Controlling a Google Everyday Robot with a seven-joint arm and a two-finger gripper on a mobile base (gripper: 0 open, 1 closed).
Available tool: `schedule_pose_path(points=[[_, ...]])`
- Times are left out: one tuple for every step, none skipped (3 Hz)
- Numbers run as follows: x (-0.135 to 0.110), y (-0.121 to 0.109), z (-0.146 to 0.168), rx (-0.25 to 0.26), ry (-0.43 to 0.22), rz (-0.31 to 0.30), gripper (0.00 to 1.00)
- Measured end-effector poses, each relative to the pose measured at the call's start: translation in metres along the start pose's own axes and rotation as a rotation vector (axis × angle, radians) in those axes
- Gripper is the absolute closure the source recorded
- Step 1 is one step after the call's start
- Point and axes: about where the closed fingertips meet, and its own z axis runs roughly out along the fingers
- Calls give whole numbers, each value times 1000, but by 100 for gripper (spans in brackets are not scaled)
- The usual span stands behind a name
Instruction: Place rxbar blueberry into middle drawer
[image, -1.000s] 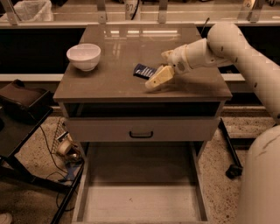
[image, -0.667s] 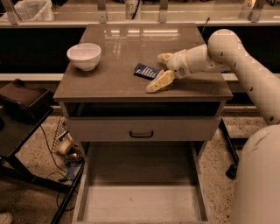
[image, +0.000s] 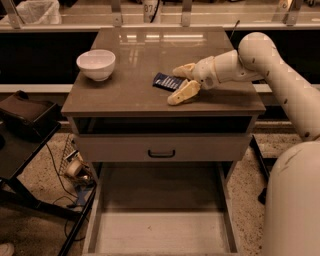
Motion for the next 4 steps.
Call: schedule_pose_path(points=[[-3,0,-2,0,0,0,71],[-6,-1,-4,0,0,0,94],[-9,-1,-5,0,0,0,100],[-9,-1,-5,0,0,0,100]])
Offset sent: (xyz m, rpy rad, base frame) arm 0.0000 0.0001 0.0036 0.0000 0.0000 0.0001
